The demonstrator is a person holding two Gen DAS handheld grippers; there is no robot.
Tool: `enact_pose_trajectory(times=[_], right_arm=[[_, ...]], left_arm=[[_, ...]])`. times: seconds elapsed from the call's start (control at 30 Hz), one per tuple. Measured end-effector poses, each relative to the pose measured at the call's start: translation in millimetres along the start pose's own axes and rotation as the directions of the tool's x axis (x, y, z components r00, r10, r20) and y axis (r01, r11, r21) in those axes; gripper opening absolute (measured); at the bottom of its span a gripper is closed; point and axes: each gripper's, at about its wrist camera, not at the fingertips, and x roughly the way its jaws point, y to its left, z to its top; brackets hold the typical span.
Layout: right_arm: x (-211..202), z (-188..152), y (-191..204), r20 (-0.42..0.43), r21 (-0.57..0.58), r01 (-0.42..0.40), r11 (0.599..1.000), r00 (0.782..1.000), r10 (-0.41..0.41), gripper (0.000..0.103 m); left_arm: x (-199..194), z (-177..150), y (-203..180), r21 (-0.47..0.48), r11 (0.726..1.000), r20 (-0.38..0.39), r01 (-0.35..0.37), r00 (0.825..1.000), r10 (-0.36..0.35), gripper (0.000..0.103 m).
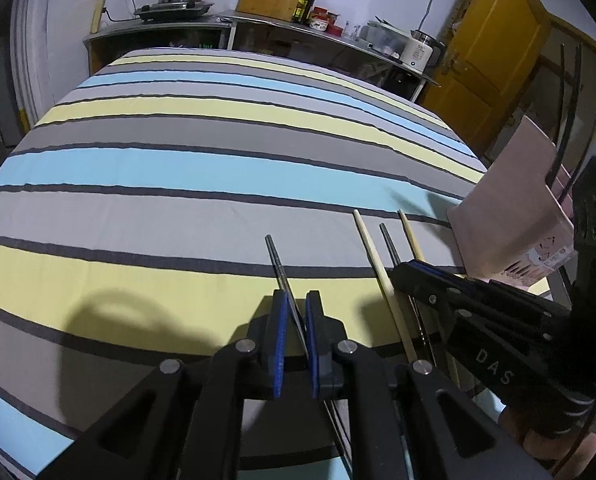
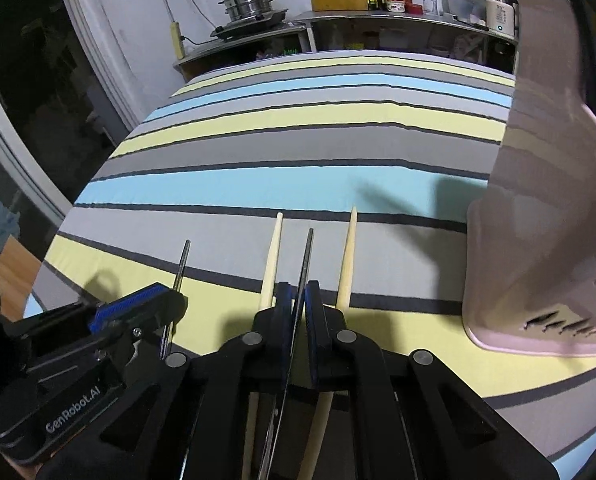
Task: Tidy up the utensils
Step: 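Close the right gripper on the thin silver chopstick, then carry the silver chopstick with the right gripper over the caddy and lower it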
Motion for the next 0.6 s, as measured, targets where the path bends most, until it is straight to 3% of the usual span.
enact_pose_trajectory(times=[0.17, 0.37, 0.6], right_arm=[[0, 1, 2, -0.003, -0.017, 0.013, 1.000, 1.000, -0.013, 0.006], [-14, -1, 3, 0.016, -0.001, -0.026, 1.000, 1.000, 0.026, 0.005], [-51, 1, 7, 0.088, -0.017, -0.039, 0.999, 0.995, 0.040, 0.005]], left_arm=[[2, 2, -5, 0.045, 0.999, 0.001, -0.016, 1.000, 0.016, 0.009], [0, 7, 1, 0.030, 0.999, -0.021, 0.020, 1.000, -0.019, 0.005], [-33, 15, -1, 0.049, 0.997, 0.042, 0.066, 0.997, -0.068, 0.005]])
